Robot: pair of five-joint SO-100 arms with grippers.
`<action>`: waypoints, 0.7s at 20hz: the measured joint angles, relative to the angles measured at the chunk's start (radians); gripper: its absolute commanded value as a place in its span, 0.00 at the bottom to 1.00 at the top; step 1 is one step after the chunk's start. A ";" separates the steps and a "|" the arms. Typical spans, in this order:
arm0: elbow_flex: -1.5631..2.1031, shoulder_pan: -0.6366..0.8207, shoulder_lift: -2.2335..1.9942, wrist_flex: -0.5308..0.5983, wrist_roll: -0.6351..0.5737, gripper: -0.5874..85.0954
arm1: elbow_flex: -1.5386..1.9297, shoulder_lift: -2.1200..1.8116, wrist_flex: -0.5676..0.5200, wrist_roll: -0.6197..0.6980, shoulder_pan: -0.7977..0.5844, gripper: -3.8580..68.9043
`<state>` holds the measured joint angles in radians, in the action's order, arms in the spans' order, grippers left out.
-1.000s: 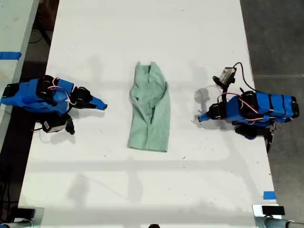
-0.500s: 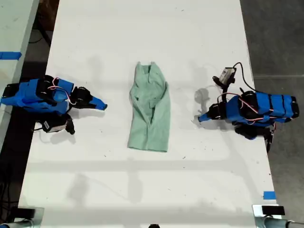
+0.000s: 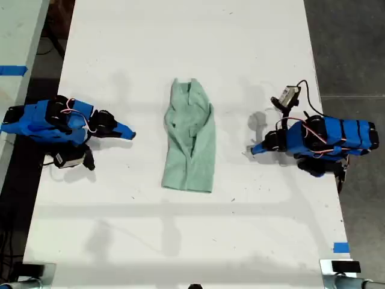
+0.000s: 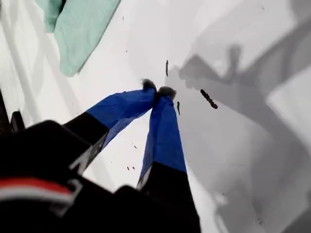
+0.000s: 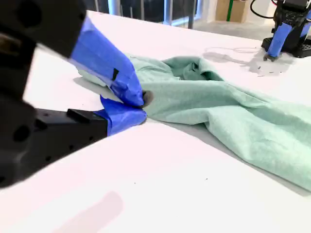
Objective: Fold t shirt
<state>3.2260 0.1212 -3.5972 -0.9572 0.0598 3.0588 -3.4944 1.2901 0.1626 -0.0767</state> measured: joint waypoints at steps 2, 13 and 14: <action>0.000 0.000 0.000 0.000 0.000 0.00 | 0.000 0.000 0.000 -0.015 0.000 0.08; 0.000 0.000 0.000 0.000 0.000 0.00 | 0.000 0.000 0.000 -0.023 -0.008 0.08; 0.000 0.000 0.000 0.000 0.000 0.00 | 0.000 0.000 0.000 -0.026 -0.008 0.08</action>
<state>3.2260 0.1212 -3.5972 -0.9572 0.0598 3.0588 -3.4944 1.2901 0.1365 -0.0844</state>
